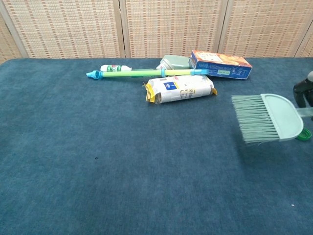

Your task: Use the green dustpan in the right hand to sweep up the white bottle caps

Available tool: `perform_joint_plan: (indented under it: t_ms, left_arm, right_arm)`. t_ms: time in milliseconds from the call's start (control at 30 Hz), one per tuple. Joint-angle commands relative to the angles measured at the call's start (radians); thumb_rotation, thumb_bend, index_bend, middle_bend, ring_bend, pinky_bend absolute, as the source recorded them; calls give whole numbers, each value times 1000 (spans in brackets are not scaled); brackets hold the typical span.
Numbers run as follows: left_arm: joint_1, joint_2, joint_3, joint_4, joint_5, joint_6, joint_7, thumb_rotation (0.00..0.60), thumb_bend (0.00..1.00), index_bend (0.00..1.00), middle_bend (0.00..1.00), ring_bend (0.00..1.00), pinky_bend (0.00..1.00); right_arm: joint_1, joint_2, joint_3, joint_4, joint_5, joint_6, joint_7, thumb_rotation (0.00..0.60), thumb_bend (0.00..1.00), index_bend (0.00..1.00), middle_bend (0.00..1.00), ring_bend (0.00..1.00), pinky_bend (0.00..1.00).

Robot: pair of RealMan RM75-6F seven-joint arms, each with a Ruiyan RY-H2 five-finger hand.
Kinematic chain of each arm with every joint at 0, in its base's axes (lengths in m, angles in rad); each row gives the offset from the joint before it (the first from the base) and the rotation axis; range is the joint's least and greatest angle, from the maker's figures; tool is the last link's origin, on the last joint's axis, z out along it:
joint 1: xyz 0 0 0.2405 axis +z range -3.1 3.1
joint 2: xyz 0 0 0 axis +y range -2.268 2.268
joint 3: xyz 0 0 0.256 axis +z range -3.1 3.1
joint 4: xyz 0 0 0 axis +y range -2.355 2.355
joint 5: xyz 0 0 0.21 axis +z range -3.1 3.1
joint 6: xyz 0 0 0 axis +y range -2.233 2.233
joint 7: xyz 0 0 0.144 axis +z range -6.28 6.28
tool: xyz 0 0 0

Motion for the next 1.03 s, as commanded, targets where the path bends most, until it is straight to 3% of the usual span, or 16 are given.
perform_joint_plan:
  t_ms: [33,233,333,500,600,700,833,1033]
  left_arm:
    - [-1,1,-1,2,-4,-2,-1,600,469,0,0,6,156]
    - [-1,10,-1,6,-3,-2,-22,600,469,0,0,6,157]
    - [-2,11,0,9,-1,-3,-31,600,469,0,0,5,157]
    - [0,15,1,5,6,7,-34,600,470,0,0,6,157]
    - [4,16,3,4,11,16,-34,600,469,0,0,6,157]
    - [6,16,5,1,17,22,-32,600,469,0,0,6,157]
    - [11,15,8,-1,27,35,-29,600,470,0,0,5,157]
    - [7,10,5,0,26,29,-21,600,469,0,0,6,157]
  right_arm:
    - [-75,-73,2,39,-102,-87,159,600,344,673,610,384,334]
    - [-99,-147,-5,136,-86,-111,123,600,343,136,260,190,256]
    - [-111,-159,-16,147,-82,-121,99,600,298,1,99,82,167]
    - [-161,-124,-37,101,-162,-62,156,600,212,0,0,0,34]
    - [-227,-75,-65,69,-271,49,228,600,201,0,0,0,4]
    - [-321,-44,-81,87,-380,237,209,600,201,0,0,0,0]
    - [-444,-70,-27,184,-411,459,197,600,199,0,0,0,0]
    - [-467,-26,30,199,-357,436,307,600,197,0,0,0,0]
